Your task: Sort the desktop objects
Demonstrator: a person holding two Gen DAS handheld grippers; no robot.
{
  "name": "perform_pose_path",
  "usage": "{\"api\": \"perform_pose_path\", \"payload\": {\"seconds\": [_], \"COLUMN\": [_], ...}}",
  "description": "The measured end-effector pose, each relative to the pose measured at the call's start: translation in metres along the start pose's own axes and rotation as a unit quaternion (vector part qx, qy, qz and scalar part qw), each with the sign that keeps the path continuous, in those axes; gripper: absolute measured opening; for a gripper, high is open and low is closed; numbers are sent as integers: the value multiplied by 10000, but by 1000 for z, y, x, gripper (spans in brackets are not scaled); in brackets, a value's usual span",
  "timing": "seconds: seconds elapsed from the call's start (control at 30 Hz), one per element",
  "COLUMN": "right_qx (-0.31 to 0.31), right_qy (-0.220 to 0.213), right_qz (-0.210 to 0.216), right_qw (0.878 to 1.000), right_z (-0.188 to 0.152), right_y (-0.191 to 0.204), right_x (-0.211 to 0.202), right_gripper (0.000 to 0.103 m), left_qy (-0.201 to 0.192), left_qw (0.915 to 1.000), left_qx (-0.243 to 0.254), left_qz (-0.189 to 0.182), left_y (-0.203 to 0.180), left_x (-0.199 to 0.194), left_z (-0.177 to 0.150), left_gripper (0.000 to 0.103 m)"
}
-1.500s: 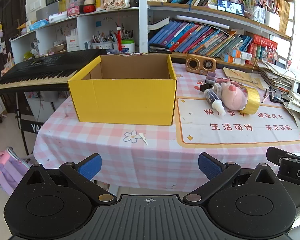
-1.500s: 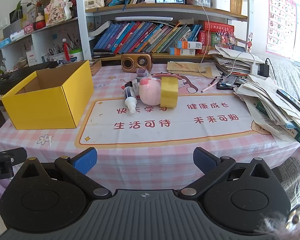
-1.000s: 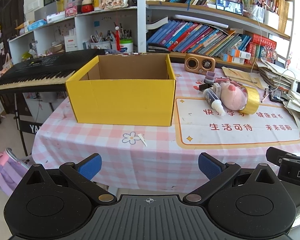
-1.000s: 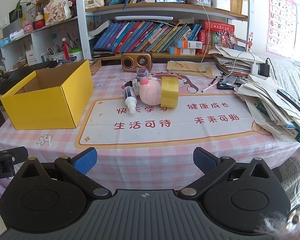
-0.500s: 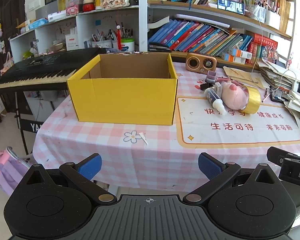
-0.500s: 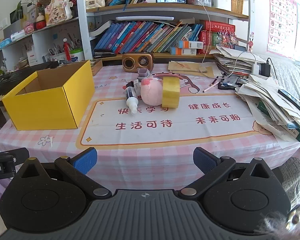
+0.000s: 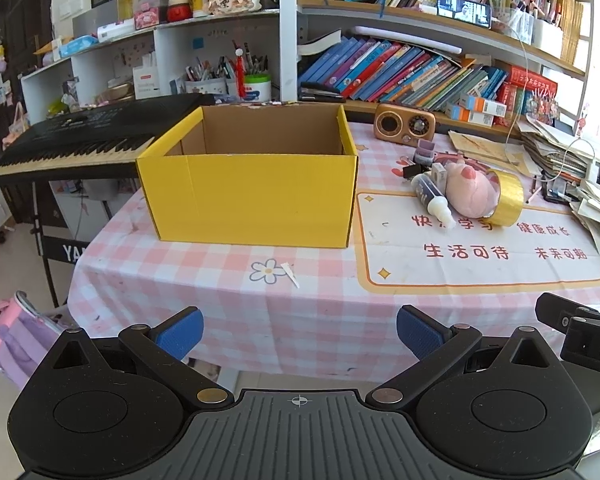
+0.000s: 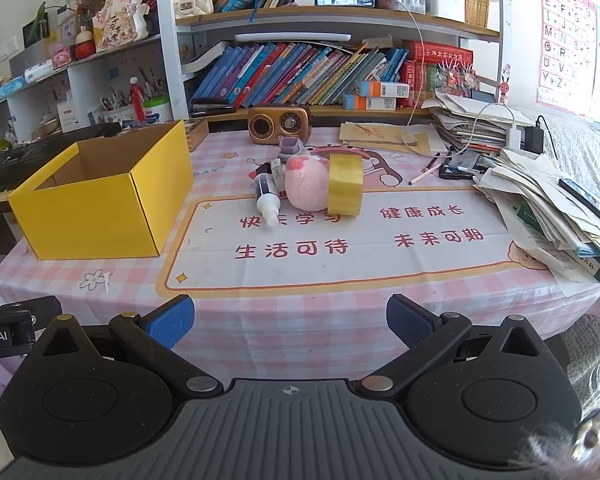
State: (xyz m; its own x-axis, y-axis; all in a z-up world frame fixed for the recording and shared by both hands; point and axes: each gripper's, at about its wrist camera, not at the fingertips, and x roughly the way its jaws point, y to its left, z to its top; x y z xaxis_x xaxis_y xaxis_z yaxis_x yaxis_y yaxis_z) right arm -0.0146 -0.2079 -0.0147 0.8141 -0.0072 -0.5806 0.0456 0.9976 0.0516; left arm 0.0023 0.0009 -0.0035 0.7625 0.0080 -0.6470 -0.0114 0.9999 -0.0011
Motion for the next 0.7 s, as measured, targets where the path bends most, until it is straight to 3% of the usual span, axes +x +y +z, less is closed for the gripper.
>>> {"api": "perform_pose_path", "payload": {"seconds": [0.7], "right_qx": [5], "right_qy": [-9], "right_qz": [41], "right_qw": [10000], "right_z": [2], "right_y": [6], "right_x": [-1], "right_gripper": [103], "left_qy": [2], "left_qw": [9999], "left_qx": [-4], "left_qz": [-103], "left_y": [-1], "left_x": [-1], "left_z": [0], "left_gripper": [103]}}
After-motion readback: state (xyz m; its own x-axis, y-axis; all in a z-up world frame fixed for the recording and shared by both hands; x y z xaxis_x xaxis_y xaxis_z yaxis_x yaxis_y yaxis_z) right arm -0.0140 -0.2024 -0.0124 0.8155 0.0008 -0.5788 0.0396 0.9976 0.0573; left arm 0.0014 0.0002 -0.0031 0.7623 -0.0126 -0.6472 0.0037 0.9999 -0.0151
